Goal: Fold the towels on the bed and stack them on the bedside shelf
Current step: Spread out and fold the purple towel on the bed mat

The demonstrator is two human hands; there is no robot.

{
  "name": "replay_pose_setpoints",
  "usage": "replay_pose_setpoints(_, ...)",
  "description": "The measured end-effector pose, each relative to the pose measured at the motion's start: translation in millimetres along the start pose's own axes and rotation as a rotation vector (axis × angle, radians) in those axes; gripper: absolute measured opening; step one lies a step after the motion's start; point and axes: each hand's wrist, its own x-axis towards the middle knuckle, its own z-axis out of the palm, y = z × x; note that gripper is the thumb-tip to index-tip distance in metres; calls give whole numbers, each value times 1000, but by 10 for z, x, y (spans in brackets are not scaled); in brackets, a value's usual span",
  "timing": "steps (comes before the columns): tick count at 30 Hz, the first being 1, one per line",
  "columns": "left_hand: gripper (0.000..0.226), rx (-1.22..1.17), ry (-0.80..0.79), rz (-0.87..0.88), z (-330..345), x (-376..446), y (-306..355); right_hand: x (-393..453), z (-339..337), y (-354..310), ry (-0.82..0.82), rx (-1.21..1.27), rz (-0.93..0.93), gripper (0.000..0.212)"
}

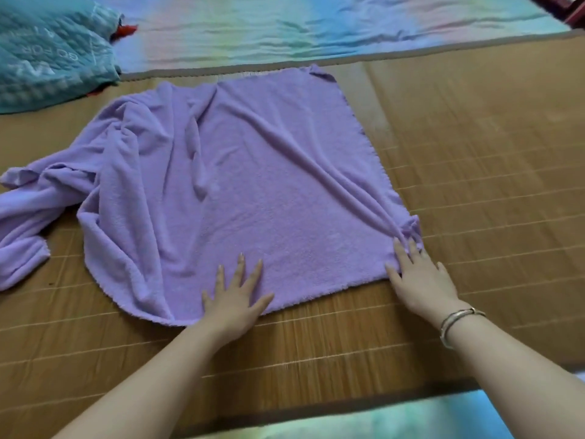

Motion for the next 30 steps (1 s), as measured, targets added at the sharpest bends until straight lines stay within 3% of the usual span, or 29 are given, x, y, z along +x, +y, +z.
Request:
replay_pose_setpoints(7,59,62,-5,-11,188,-302,30,-465,37,417,12,-193,218,61)
replay_pose_setpoints(10,49,29,138,-10,37,-314,167,-513,-78,444,160,-284,248,53)
replay_pose_setpoints(14,40,25,320,92,-286,76,490,-163,-153,397,423,-193,15,35)
replay_pose_setpoints(16,43,32,346,158,-452,392,706,101,-170,316,397,-162,-112,35)
replay_pose_setpoints(20,49,4,316,227,-626,1055,1206,716,-184,251,279,-97,-297,66)
replay_pose_setpoints(22,53,58,280,244,-663,1437,1487,1002,-128,306,297,-84,-381,74)
replay_pose_setpoints(26,60,112,259,189,-589,2237,2184,1264,148,571,452,-16,-468,66)
replay_pose_setpoints(30,68,153,299,71,-423,2613,2948,1357,163,1020,490,92,-441,65)
